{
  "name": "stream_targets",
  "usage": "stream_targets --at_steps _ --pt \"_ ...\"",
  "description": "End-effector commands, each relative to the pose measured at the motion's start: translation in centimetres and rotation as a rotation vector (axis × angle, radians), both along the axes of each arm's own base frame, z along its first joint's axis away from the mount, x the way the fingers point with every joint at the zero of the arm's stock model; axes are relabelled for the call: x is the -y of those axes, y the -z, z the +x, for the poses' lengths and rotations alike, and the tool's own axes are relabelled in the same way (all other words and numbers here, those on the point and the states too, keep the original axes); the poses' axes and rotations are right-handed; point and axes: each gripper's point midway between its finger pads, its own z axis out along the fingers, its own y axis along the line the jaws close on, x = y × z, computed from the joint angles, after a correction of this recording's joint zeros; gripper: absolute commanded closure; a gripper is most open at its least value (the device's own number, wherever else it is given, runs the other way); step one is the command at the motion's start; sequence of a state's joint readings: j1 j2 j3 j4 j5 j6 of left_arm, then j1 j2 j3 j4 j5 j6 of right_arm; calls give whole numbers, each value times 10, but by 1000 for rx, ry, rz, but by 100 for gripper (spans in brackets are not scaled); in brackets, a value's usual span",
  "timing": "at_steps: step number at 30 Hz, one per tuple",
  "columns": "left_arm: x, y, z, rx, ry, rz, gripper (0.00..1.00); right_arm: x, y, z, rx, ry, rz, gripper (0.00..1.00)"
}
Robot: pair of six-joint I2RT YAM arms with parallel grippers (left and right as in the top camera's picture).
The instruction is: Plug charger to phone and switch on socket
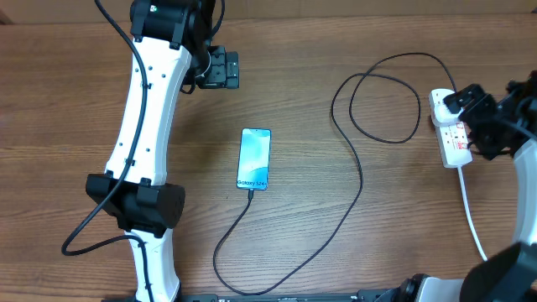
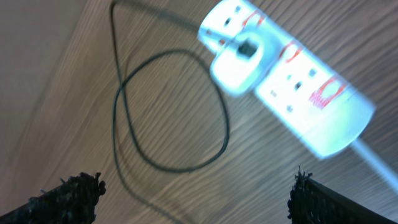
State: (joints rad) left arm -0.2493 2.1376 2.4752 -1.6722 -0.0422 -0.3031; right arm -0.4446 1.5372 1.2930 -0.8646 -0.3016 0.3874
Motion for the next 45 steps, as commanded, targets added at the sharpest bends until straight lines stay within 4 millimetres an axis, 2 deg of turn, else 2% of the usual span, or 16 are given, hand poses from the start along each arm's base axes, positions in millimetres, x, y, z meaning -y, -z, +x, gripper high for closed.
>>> stream_targets --at_steps 1,6,11,19,23,28,37,41,45 --pt "1 -10 0 32 22 6 0 23 2 17 -1 -32 -29 0" --pt "1 -10 0 32 22 7 0 52 23 37 -37 -16 -30 0" --pt "1 -10 0 32 22 6 0 64 49 52 -48 -59 -71 0" --pt "1 -10 0 32 22 6 0 77 70 77 3 -79 -111 0" --pt "1 -10 0 32 22 7 0 72 85 87 26 -109 -70 0" --pt "1 -10 0 32 22 6 0 60 104 84 -4 -162 -24 0" --pt "1 -10 0 32 22 6 0 54 115 79 -39 -172 -5 0" --pt "1 -10 0 32 22 6 0 51 126 77 -64 -175 16 0" --pt "1 -10 0 32 22 6 0 42 131 76 -70 -192 54 0"
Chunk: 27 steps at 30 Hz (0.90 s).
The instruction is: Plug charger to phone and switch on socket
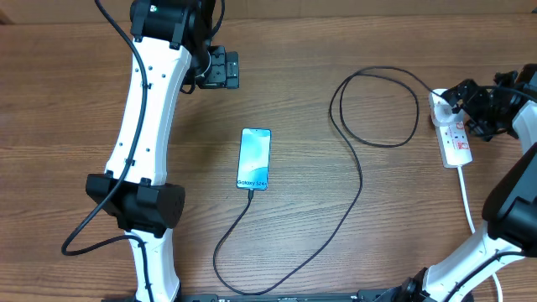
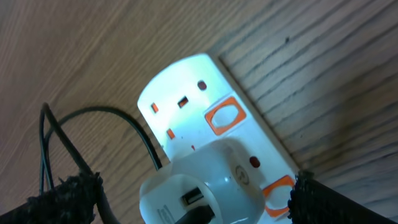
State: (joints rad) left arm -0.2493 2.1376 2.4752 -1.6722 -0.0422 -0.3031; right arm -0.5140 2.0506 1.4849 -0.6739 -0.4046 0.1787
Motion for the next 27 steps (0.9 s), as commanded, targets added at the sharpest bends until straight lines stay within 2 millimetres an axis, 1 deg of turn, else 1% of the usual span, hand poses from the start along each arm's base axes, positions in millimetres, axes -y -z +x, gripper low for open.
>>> stream_targets --at_steps 1,6,27 --pt "1 -10 0 32 22 6 0 -13 13 1 -22 -47 30 0" --pt "1 -10 0 32 22 6 0 -20 11 2 -12 -61 55 0" --pt "1 -10 0 32 22 6 0 -23 13 -2 -35 -61 69 0"
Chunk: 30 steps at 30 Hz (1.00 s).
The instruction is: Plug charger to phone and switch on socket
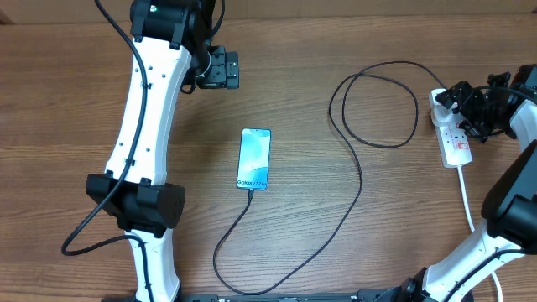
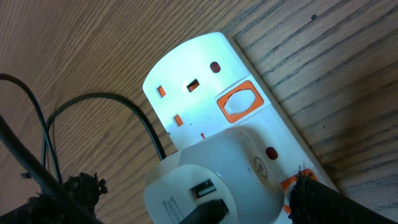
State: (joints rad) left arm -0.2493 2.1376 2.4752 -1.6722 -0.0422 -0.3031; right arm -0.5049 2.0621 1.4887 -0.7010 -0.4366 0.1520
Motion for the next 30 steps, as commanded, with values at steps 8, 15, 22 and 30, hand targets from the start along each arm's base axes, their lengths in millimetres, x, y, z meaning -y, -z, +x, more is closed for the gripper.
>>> stream_targets --at_steps 8,15,22,30 --pt "1 -10 0 32 22 6 0 -18 9 2 -8 -60 34 0" --pt "1 -10 0 32 22 6 0 -17 11 4 -13 -60 8 0" --pt "1 -10 0 32 22 7 0 -23 27 -4 -24 -61 20 0" --pt "1 -10 0 32 22 6 0 -27 32 -10 -40 -61 38 0"
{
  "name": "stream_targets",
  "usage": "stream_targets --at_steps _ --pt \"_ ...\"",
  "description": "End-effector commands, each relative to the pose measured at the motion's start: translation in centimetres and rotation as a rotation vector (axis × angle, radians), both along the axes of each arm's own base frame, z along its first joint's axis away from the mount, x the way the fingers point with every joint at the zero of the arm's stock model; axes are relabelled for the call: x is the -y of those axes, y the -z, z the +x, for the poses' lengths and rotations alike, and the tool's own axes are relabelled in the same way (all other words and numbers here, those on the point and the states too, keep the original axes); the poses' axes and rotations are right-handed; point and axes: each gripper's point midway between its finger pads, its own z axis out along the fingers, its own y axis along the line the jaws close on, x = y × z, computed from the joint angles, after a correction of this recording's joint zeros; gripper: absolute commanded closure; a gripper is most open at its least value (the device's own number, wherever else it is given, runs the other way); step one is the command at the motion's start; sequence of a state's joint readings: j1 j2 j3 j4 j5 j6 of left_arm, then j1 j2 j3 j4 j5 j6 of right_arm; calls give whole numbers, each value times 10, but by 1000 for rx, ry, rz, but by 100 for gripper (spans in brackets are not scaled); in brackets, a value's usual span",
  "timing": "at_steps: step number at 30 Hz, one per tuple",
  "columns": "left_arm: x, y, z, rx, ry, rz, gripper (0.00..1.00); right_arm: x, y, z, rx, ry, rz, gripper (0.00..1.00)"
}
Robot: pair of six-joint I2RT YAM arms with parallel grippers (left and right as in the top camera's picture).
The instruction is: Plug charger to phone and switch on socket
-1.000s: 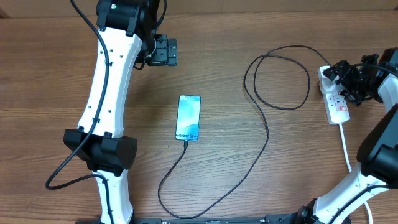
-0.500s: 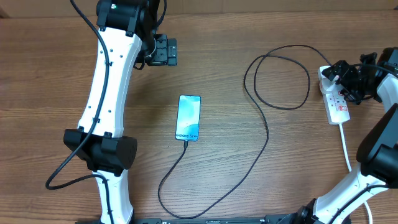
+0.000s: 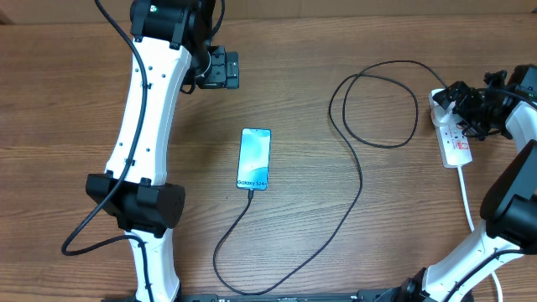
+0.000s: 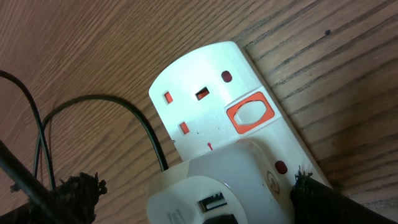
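The phone (image 3: 255,158) lies face up mid-table, screen lit, with the black charger cable (image 3: 357,180) plugged into its bottom end. The cable loops right to the white charger (image 4: 217,196), which sits in the white power strip (image 4: 205,99). An empty socket on the strip has its orange switch (image 4: 250,113) in plain view. My right gripper (image 4: 194,200) is open and low over the strip (image 3: 453,134), its fingers either side of the charger. The right fingertip (image 4: 314,199) rests at the strip's edge beside a red dot (image 4: 280,167). My left gripper (image 3: 221,69) hangs far from everything at the top.
The strip's white lead (image 3: 470,210) runs towards the front right of the wooden table (image 3: 84,126). The left arm's white links (image 3: 147,109) stretch from the front left to the back. The cable's big loop (image 3: 373,101) lies left of the strip.
The right gripper has crept a little further along the strip. Its right fingertip now covers the orange switch beside the charger, which peeked out before. Phone, cable and left arm are unchanged.
At first the open right gripper hovered higher above the strip, with the whole strip in its view. Then it was down at the strip's far end, straddling the charger, and the cable loop had shifted slightly. It has since stayed there, edging closer, with the phone plugged in throughout.
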State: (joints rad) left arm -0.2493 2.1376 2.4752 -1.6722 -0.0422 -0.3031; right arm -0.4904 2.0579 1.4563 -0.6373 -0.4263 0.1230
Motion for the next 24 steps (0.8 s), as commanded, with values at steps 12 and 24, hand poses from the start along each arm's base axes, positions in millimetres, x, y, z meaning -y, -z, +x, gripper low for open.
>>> stream_targets --at_steps 12,24 --pt "1 -10 0 32 22 6 0 -8 8 0 -24 -11 39 0" --pt "1 -10 0 32 22 6 0 10 11 -5 -72 27 -51 0"
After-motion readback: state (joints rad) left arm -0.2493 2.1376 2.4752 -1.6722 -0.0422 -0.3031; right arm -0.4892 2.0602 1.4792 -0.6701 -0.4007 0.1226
